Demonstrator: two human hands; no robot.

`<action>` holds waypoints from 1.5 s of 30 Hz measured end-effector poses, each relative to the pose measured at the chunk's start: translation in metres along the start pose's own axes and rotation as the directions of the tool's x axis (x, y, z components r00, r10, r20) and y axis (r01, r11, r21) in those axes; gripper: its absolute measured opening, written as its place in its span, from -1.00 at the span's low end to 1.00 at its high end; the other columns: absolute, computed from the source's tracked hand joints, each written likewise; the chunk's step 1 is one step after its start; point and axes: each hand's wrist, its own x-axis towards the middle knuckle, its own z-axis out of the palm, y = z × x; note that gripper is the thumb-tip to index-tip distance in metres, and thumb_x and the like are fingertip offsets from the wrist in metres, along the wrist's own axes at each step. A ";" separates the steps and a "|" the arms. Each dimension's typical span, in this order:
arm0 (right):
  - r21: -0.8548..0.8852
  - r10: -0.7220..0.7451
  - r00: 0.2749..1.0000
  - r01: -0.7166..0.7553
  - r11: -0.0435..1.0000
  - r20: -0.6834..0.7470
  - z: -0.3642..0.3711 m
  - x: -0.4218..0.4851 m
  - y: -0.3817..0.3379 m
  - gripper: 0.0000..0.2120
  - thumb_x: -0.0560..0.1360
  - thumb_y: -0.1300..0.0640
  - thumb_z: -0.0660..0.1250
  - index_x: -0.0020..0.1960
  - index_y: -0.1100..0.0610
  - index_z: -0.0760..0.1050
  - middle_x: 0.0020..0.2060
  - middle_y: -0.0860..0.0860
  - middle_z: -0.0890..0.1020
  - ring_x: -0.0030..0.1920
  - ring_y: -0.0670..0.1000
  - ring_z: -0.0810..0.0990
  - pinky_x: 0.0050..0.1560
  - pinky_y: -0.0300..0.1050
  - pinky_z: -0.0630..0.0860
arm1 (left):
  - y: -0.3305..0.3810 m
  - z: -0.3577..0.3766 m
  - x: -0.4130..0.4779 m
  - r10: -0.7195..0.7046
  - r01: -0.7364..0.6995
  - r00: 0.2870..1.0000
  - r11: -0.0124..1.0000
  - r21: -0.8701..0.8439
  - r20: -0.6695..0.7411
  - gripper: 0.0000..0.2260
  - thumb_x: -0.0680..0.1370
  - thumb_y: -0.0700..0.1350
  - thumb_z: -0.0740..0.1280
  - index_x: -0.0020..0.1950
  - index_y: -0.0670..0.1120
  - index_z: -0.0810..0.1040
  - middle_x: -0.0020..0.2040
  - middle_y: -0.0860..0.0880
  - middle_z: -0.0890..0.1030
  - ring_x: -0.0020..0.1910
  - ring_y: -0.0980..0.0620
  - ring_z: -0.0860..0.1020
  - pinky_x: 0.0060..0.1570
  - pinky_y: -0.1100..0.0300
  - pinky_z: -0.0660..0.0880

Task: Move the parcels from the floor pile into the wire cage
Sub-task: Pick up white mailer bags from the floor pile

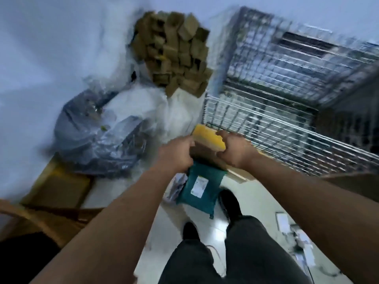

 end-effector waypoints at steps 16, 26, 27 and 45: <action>0.426 0.638 0.753 -0.529 0.734 -0.165 -0.039 -0.309 0.171 -0.36 0.48 -0.06 0.42 0.51 0.00 0.32 0.35 0.12 0.55 0.32 0.19 0.52 0.27 0.08 0.53 | 0.330 0.034 -0.073 0.534 -0.595 0.803 0.733 0.329 0.264 -0.52 0.46 -0.09 0.44 0.37 0.14 0.50 0.12 0.01 0.63 0.00 -0.04 0.60 -0.09 0.06 0.57; 0.685 0.873 0.487 -0.633 0.361 -0.010 0.032 -0.495 0.300 -0.33 0.48 -0.07 0.40 0.53 -0.02 0.29 0.32 0.13 0.54 0.30 0.16 0.51 0.26 0.03 0.51 | 0.541 0.179 -0.155 0.655 -0.843 0.532 0.465 0.269 0.536 -0.50 0.44 0.02 0.51 0.37 0.15 0.51 0.25 0.04 0.63 0.21 -0.04 0.60 0.22 0.01 0.54; 0.712 0.889 0.458 -0.624 0.321 0.001 0.038 -0.512 0.309 -0.33 0.48 -0.07 0.40 0.54 -0.02 0.29 0.33 0.13 0.54 0.30 0.16 0.52 0.25 0.02 0.51 | 0.557 0.194 -0.166 0.668 -0.869 0.491 0.417 0.265 0.559 -0.51 0.45 0.02 0.50 0.37 0.15 0.51 0.24 0.04 0.63 0.21 -0.03 0.60 0.21 0.04 0.54; 0.799 0.822 -0.295 -0.229 -0.556 0.487 0.197 -0.725 0.244 -0.37 0.52 0.05 0.38 0.54 -0.04 0.26 0.34 0.10 0.48 0.34 0.14 0.49 0.24 0.03 0.50 | 0.653 0.392 -0.435 0.375 -0.848 -0.258 -0.529 -0.023 0.891 -0.61 0.56 0.01 0.32 0.39 0.11 0.49 0.30 0.00 0.59 0.28 -0.09 0.55 0.18 0.08 0.52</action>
